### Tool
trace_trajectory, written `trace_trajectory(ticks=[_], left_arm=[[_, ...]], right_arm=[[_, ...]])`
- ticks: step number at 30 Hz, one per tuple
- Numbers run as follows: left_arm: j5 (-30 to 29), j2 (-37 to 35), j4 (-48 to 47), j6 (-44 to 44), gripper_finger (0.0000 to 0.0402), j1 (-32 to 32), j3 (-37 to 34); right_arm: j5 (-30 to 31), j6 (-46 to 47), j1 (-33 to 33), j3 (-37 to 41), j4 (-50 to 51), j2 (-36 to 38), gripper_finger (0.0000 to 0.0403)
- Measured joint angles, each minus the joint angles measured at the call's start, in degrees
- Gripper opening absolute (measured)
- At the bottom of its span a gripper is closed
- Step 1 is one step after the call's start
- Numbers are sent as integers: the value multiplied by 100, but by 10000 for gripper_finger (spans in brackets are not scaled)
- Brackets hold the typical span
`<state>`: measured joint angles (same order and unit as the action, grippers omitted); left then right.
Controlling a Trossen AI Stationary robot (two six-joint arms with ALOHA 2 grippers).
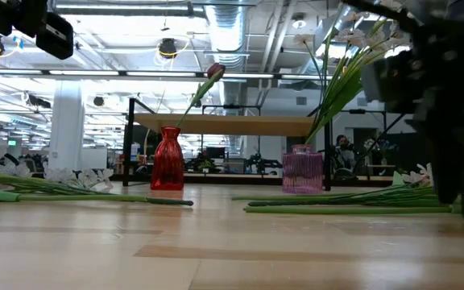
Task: Pick and place flowers into a vace then onto a shelf
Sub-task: Put the yellow tulip into the red vase
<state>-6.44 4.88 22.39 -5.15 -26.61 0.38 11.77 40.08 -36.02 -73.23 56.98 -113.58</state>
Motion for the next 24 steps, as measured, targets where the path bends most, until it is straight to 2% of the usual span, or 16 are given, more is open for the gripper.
trace_trajectory(ticks=[7, 16, 24], left_arm=[[3, 1, -2, 0, 98, -1, 0], [17, 1, -11, -2, 98, -1, 0], [17, 1, -31, -22, 98, 1, 0]], right_arm=[[-376, -158, 92, 81, -208, -48, 103], [-626, 167, 48, 130, -322, -137, 12], [-470, 340, -57, -134, -133, -189, 4]])
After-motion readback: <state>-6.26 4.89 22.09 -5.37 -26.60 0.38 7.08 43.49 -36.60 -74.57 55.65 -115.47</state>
